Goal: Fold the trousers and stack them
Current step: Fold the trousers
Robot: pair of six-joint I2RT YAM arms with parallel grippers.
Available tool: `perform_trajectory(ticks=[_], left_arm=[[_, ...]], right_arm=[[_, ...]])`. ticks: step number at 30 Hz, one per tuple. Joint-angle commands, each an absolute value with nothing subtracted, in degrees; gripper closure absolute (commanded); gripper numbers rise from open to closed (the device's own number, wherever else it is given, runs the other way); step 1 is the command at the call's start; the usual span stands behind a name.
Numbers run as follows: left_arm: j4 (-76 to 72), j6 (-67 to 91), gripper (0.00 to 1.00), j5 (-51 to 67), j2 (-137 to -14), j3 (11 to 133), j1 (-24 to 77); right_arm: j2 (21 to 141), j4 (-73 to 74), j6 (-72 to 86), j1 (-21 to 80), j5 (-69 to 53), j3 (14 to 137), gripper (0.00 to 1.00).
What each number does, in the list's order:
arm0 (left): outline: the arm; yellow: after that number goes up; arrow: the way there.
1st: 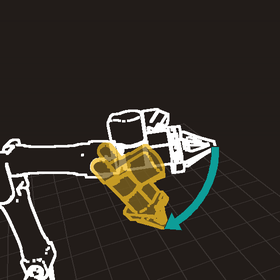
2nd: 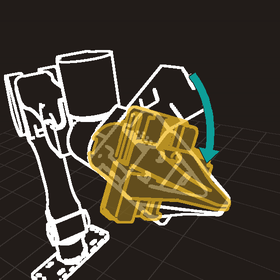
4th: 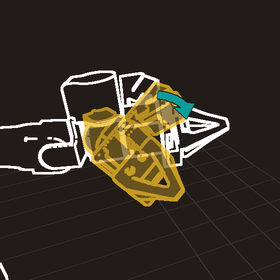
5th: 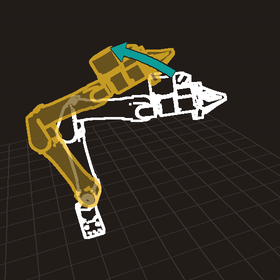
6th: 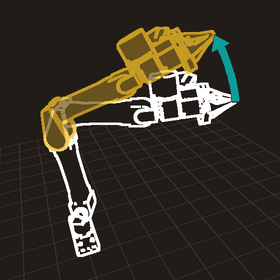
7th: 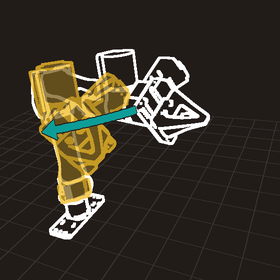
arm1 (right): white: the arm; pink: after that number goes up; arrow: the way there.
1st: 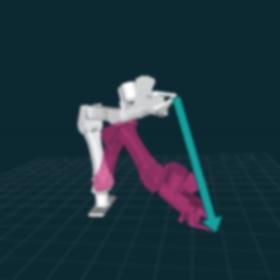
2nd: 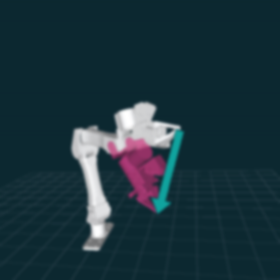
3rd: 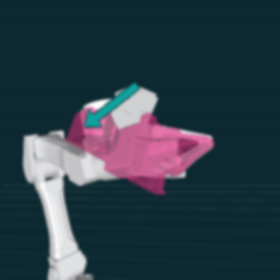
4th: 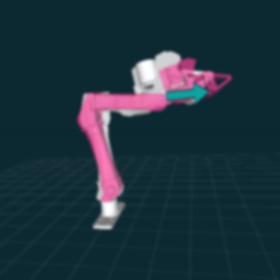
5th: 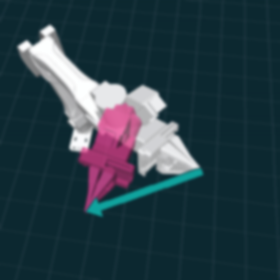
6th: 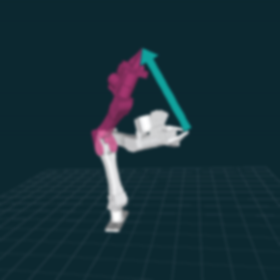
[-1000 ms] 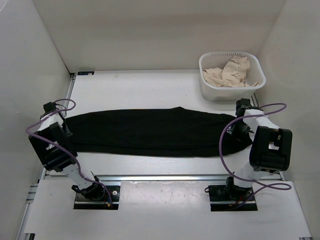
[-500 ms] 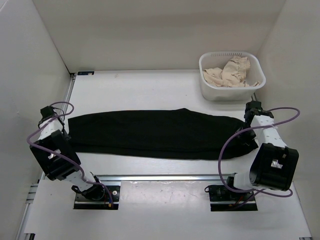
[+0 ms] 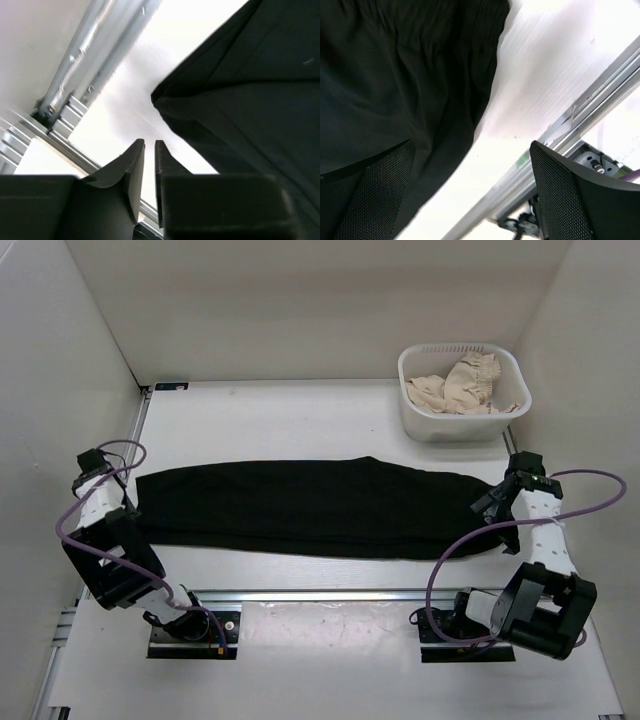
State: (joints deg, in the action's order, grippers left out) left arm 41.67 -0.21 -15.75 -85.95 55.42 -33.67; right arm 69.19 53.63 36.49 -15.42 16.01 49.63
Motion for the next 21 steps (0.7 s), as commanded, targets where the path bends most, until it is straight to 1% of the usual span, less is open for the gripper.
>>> perform_trajectory(ticks=[1, 2, 3, 4, 5, 7, 12, 13, 14, 15, 16, 18, 19, 21], left_arm=[[44.20, 0.00, 0.70, -12.58, -82.71, 61.08, -33.40], [44.99, 0.00, 0.69, -12.57, -82.71, 61.78, -32.62], [45.00, 0.00, 0.65, -12.57, -83.23, 62.40, -32.09], [45.00, 0.00, 0.62, -12.57, -84.10, 63.01, -31.12], [45.52, 0.00, 0.62, -12.57, -85.42, 63.97, -30.50], [45.53, 0.00, 0.58, -12.57, -86.92, 65.12, -28.66], [45.53, 0.00, 0.56, -13.10, -91.66, 65.74, -26.28], [45.01, 0.00, 0.56, -13.62, -93.15, 65.74, -24.89], [45.00, 0.00, 0.59, -14.15, -93.95, 65.74, -24.18], [44.30, 0.00, 0.60, -14.15, -94.56, 64.96, -23.47], [44.30, 0.00, 0.61, -15.02, -95.18, 64.08, -21.73], [41.49, 0.00, 0.61, -17.66, -96.06, 61.01, -19.87], [40.27, 0.00, 0.61, -18.62, -96.67, 59.95, -19.08], [37.46, 0.00, 0.61, -20.48, -97.29, 58.18, -17.75]], right_arm=[[69.07, 50.29, 38.94, -17.92, 19.34, 52.12, 0.01], [70.04, 48.88, 38.94, -19.58, 17.77, 52.12, 0.01], [71.27, 47.56, 39.46, -20.47, 17.14, 52.12, 0.01], [74.50, 45.98, 39.46, -21.35, 17.14, 52.82, 0.01], [76.18, 45.18, 39.98, -22.84, 16.09, 53.61, 0.01], [80.48, 41.60, 39.99, -23.46, 13.64, 54.14, 0.01], [88.31, 33.76, 38.41, -23.47, 11.87, 52.74, 0.01], [89.11, 32.79, 38.41, -23.47, 11.26, 52.21, 0.03], [89.82, 31.13, 38.41, -23.99, 10.47, 51.51, 0.05], [91.22, 31.11, 38.41, -23.99, 9.85, 50.72, 0.08], [91.93, 31.11, 39.19, -23.99, 8.71, 50.71, 0.22], [92.46, 31.11, 39.90, -23.99, 8.70, 49.40, 0.37], [92.46, 31.11, 39.90, -24.52, 8.70, 49.39, 0.53], [92.46, 30.59, 39.90, -25.13, 9.40, 48.87, 0.71]])
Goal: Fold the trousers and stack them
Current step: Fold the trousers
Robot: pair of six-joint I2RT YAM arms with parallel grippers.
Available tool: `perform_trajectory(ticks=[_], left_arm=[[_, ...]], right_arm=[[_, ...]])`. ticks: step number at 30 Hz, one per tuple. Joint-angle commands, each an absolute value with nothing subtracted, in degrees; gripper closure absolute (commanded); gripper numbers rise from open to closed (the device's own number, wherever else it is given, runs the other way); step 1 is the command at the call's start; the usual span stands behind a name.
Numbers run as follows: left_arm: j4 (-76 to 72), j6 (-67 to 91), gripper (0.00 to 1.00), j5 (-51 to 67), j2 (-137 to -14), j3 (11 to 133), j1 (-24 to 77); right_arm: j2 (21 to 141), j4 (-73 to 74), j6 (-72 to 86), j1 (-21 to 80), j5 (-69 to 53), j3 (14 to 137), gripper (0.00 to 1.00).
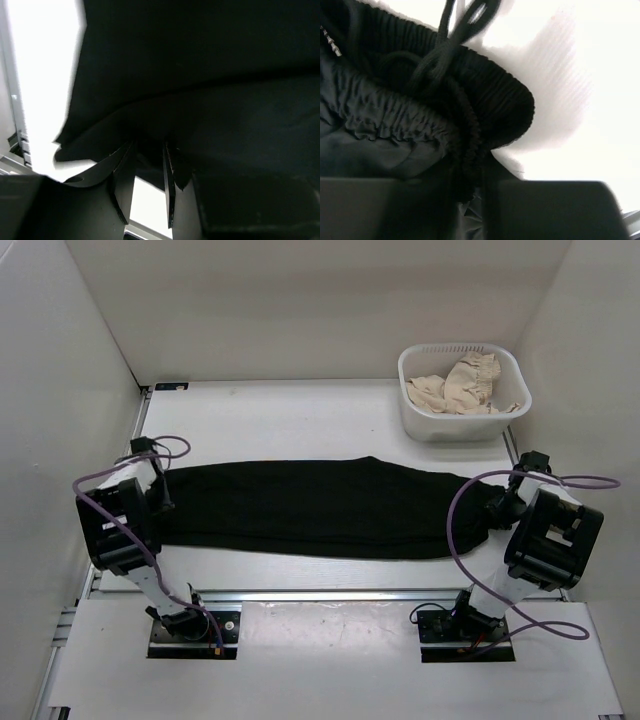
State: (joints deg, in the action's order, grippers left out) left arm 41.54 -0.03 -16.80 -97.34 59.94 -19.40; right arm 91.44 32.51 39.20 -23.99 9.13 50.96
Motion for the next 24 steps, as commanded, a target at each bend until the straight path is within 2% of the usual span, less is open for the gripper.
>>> perform_trajectory(ticks=[1, 3, 9, 11, 14, 15, 17, 18, 20, 21, 24], left_arm=[[37.44, 0.00, 0.61, -21.00, -98.95, 57.66, -17.06], [37.44, 0.00, 0.61, -21.01, -100.01, 57.66, -16.52], [36.21, 0.00, 0.61, -22.32, -100.63, 55.11, -8.98], [36.21, 0.00, 0.61, -22.93, -100.63, 54.50, -6.95], [36.21, 0.00, 0.61, -22.94, -100.63, 53.96, -5.02], [36.21, 0.00, 0.63, -22.94, -100.63, 53.96, -5.01], [36.21, 0.00, 0.63, -22.94, -100.63, 52.74, -4.40], [36.21, 0.00, 0.64, -22.94, -100.63, 52.73, -4.39], [36.21, 0.00, 0.64, -22.94, -100.63, 52.21, -4.39], [36.21, 0.00, 0.64, -22.94, -100.63, 52.21, -3.87], [36.21, 0.00, 0.64, -22.94, -100.63, 51.68, -3.87]], right_arm=[[92.46, 30.59, 38.60, -25.92, 9.40, 48.87, 0.87], [92.46, 31.28, 37.36, -26.98, 10.20, 49.65, 1.00], [86.59, 35.85, 31.03, -27.77, 20.19, 56.94, 1.00], [82.82, 36.99, 29.10, -23.49, 23.01, 60.62, 1.00], [79.56, 40.42, 28.48, -10.76, 28.63, 64.50, 1.00], [78.93, 41.13, 29.00, -1.76, 32.39, 64.51, 1.00], [78.40, 43.15, 31.10, 8.65, 36.28, 66.61, 1.00], [78.40, 43.85, 34.33, 19.14, 38.21, 67.40, 1.00], [80.67, 46.92, 39.09, 28.96, 44.10, 72.12, 1.00], [81.90, 47.80, 43.64, 37.18, 45.25, 73.99, 1.00], [88.58, 49.92, 50.51, 49.08, 47.72, 81.96, 1.00]])
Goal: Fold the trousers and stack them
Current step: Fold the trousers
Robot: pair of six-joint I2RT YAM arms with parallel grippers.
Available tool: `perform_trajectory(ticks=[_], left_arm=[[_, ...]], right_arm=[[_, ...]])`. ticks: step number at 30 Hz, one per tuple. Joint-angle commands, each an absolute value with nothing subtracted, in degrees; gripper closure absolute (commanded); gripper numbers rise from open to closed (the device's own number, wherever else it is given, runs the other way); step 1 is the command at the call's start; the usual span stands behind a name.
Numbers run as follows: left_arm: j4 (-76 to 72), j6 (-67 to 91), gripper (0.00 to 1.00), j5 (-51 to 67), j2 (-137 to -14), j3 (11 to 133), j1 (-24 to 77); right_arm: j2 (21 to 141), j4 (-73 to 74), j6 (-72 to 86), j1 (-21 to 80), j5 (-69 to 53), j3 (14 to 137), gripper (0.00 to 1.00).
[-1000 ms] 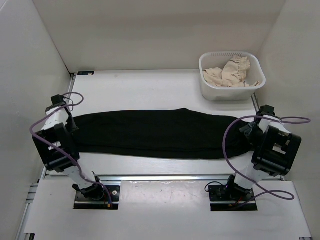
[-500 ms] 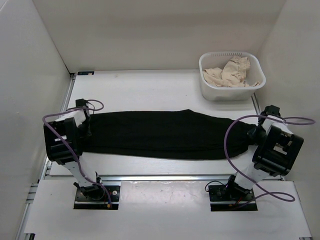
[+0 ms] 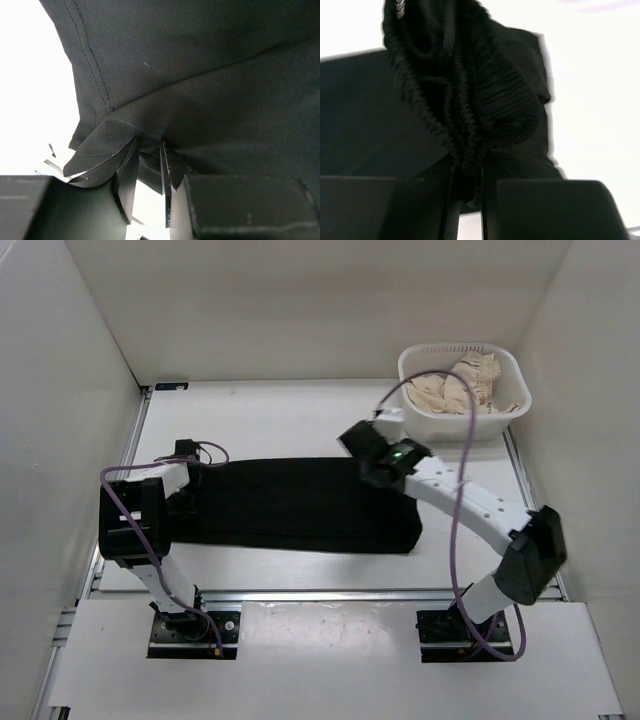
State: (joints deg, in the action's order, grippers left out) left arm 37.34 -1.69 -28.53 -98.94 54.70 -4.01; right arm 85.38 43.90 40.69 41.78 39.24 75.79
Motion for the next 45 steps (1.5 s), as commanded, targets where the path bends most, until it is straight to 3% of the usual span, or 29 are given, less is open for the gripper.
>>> perform_trajectory(ticks=[1, 5, 11, 18, 21, 22, 23, 26, 28, 32, 35, 37, 39, 41, 45], left_arm=[[36.21, 0.00, 0.64, -22.42, -100.63, 51.68, -3.87], [36.21, 0.00, 0.64, -22.41, -100.63, 51.68, -3.87], [36.21, 0.00, 0.65, -22.41, -100.63, 52.29, -3.34], [36.74, 0.00, 0.65, -22.41, -100.11, 52.29, -3.34], [36.74, 0.00, 0.65, -22.41, -99.58, 51.69, -3.34], [36.74, 0.00, 0.65, -22.41, -99.06, 51.68, -3.34], [36.74, 0.00, 0.65, -22.41, -99.05, 51.68, -3.34], [36.74, 0.00, 0.65, -23.02, -98.53, 51.68, -3.34], [36.74, 0.00, 0.65, -23.03, -98.53, 51.68, -3.34], [37.27, 0.00, 0.65, -23.55, -97.29, 52.82, -4.39], [39.37, 0.00, 0.64, -22.86, -96.77, 54.40, -4.92], [40.51, 0.00, 0.63, -22.16, -96.77, 55.20, -4.92], [41.31, 0.00, 0.61, -22.15, -95.46, 55.90, -4.92], [42.62, 0.00, 0.61, -21.62, -94.67, 57.03, -4.92], [44.82, 0.00, 0.60, -21.09, -92.38, 58.18, -4.92]], right_arm=[[92.25, 50.53, 51.67, 51.22, 48.25, 83.83, 1.00], [101.58, 49.75, 53.00, 58.26, 48.78, 92.70, 1.00], [115.82, 48.60, 54.57, 60.91, 51.15, 106.86, 1.00], [126.91, 47.99, 53.80, 62.66, 42.37, 114.86, 0.98], [128.67, 43.96, 49.23, 62.67, 38.34, 116.10, 0.79], [129.37, 42.38, 45.83, 63.19, 34.23, 116.10, 0.58], [130.33, 39.58, 43.53, 63.19, 31.49, 117.06, 0.46], [132.18, 39.02, 34.06, 64.68, 23.84, 122.68, 0.34], [130.01, 39.02, 28.85, 66.26, 17.68, 124.53, 0.31], [117.28, 37.09, 21.70, 68.20, 22.56, 112.53, 0.12], [106.37, 41.73, 33.85, 62.01, 28.47, 100.34, 0.08], [100.22, 45.16, 40.23, 56.02, 22.80, 93.73, 0.08], [93.91, 42.82, 46.30, 47.75, 15.76, 79.33, 0.07], [89.84, 35.54, 49.82, 41.35, 8.66, 64.61, 0.07], [84.20, 24.19, 54.75, 34.73, 2.66, 50.38, 0.06]])
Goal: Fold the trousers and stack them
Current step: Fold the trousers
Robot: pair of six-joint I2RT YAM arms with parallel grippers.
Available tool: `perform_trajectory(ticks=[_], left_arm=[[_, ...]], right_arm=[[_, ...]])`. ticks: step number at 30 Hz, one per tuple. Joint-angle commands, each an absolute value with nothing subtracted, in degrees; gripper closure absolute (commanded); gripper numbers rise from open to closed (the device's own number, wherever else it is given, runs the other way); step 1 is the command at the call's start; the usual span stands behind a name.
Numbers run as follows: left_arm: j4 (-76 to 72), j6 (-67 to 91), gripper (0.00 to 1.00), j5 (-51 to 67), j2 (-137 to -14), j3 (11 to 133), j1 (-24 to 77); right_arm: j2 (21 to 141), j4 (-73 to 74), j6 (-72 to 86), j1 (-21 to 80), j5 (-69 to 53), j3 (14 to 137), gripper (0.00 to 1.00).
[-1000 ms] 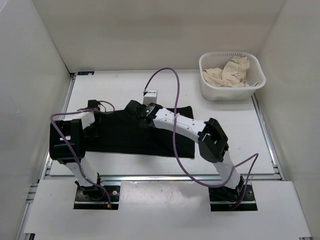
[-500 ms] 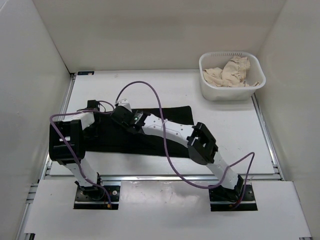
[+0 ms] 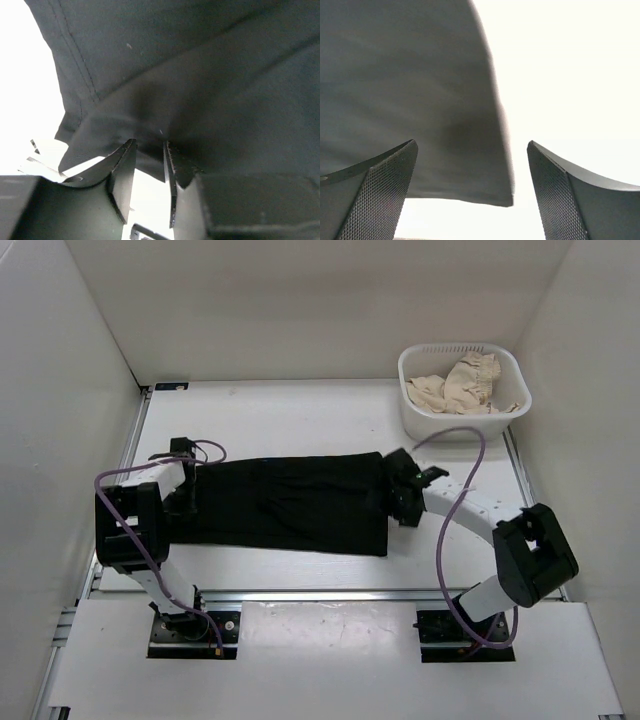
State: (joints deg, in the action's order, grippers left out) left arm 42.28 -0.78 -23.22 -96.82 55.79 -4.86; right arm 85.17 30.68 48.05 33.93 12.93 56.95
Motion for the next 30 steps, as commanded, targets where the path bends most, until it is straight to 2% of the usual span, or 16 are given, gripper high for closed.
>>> perform_trajectory(ticks=[1, 6, 9, 10, 12, 13, 15, 16, 20, 21, 25, 28, 30], left_arm=[[44.82, 0.00, 0.59, -20.48, -92.37, 58.71, -4.92], [45.44, 0.00, 0.59, -20.48, -89.48, 58.71, -4.92], [45.97, 0.00, 0.59, -20.48, -88.95, 58.71, -5.53], [45.97, 0.00, 0.58, -20.48, -88.42, 58.71, -5.54], [46.49, 0.00, 0.58, -20.48, -87.90, 59.76, -6.06], [47.02, 0.00, 0.58, -20.48, -87.89, 59.77, -6.06], [47.54, 0.00, 0.58, -20.48, -87.28, 60.81, -6.68], [47.55, 0.00, 0.58, -20.48, -86.67, 60.82, -6.68], [49.65, 0.00, 0.56, -20.48, -86.14, 62.83, -6.68], [49.66, 0.00, 0.55, -19.96, -86.13, 63.45, -6.68], [50.19, 0.00, 0.55, -18.90, -86.13, 63.98, -6.68], [50.71, 0.00, 0.55, -17.85, -86.75, 63.98, -6.68], [50.71, 0.00, 0.54, -17.84, -87.36, 63.98, -6.16]], right_arm=[[84.20, 22.26, 54.76, 33.32, 1.59, 49.06, 0.06], [87.62, 16.35, 54.76, 32.78, 0.36, 45.71, 0.06], [90.52, 17.30, 55.72, 32.78, 0.35, 45.70, 0.18], [91.05, 17.31, 57.29, 32.78, -0.87, 44.75, 0.30], [91.05, 16.71, 58.53, 32.26, -2.02, 42.38, 0.47], [91.05, 16.70, 59.84, 31.65, -2.02, 41.67, 0.66], [89.31, 18.79, 60.47, 29.81, -0.98, 40.35, 0.86], [86.43, 19.77, 61.08, 28.84, -0.01, 38.95, 1.00], [75.26, 30.47, 58.02, 20.50, 6.75, 37.79, 1.00], [72.80, 36.33, 56.18, 15.61, 8.16, 38.40, 1.00], [62.42, 50.57, 43.27, 3.97, 15.28, 46.99, 1.00], [64.23, 60.42, 33.68, 4.91, 21.94, 60.96, 1.00], [69.13, 66.32, 29.90, 10.09, 22.76, 70.37, 1.00]])
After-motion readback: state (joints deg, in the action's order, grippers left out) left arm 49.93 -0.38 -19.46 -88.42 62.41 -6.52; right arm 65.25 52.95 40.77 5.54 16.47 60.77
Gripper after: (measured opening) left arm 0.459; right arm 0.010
